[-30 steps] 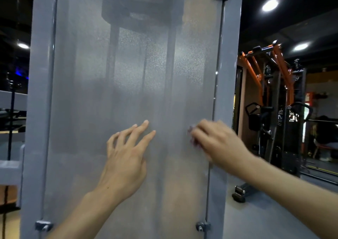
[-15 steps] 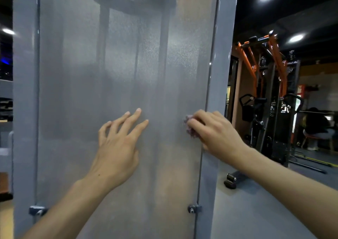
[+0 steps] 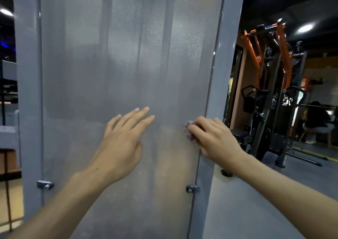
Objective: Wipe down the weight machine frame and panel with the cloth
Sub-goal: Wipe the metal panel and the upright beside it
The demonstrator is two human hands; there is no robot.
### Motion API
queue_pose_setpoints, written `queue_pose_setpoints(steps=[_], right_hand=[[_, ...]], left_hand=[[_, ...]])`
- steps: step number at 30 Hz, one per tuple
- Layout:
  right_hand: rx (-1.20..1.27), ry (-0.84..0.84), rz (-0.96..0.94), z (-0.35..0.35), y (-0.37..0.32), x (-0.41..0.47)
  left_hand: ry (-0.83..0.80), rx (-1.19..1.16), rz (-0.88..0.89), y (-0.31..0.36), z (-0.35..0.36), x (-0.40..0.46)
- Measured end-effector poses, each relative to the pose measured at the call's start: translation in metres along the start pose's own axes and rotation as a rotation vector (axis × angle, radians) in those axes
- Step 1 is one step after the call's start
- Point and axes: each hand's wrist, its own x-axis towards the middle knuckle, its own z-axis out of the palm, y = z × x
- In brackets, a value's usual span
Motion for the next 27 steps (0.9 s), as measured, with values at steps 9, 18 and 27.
queue_pose_setpoints(steps=[9,18,27], right_hand=[[-0.011,-0.057,-0.041,-0.006,0.0,-0.011],[0.111,-0.19,-0.101,0.024,-0.053,-0.073],[0.022,-0.056,0.052,0.006,-0.021,-0.028]], left_hand=[[-0.018,-0.108,0.048,0.011,0.037,-0.055],[-0.032,-0.143,-0.036,0.021,0.079,-0.104],[0.052,-0.173,-0.05,0.021,0.095,-0.117]])
